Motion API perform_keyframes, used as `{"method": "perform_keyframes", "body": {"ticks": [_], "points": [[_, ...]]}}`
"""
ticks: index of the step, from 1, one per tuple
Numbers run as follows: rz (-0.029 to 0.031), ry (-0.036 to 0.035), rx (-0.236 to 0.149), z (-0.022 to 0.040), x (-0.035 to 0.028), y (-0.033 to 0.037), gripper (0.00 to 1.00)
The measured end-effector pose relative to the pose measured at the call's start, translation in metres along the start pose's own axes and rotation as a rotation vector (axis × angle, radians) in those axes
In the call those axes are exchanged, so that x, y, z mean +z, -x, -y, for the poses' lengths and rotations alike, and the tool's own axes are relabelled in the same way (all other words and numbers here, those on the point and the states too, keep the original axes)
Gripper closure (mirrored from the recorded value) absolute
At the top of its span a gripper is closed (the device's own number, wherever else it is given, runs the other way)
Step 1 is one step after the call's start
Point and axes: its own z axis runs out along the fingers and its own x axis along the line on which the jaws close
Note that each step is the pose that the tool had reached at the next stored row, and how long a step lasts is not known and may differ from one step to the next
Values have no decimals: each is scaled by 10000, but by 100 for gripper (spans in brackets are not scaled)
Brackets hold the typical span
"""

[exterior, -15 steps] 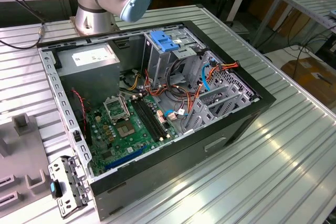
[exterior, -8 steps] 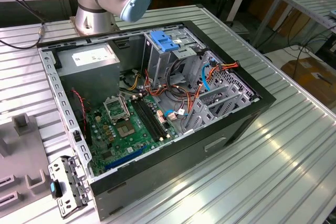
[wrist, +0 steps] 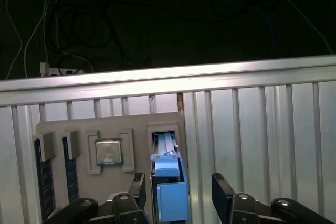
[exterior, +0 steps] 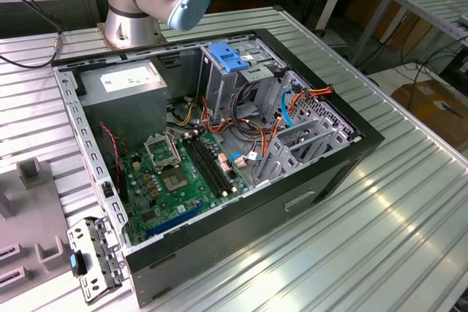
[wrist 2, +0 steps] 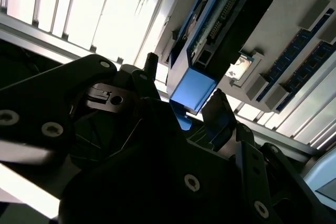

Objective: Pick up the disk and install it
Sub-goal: 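Pick up the disk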

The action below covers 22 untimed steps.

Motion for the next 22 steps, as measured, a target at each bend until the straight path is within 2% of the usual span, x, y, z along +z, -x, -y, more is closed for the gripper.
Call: {"method": "perform_keyframes", "body": {"ticks": [5, 17, 18, 22], "points": [[31, 2, 1, 0, 0, 0, 38], [34, 2, 0, 0, 1, 0, 38], [35, -1, 1, -1, 12, 0, 38], [34, 2, -2, -1, 131, -9, 38]]}}
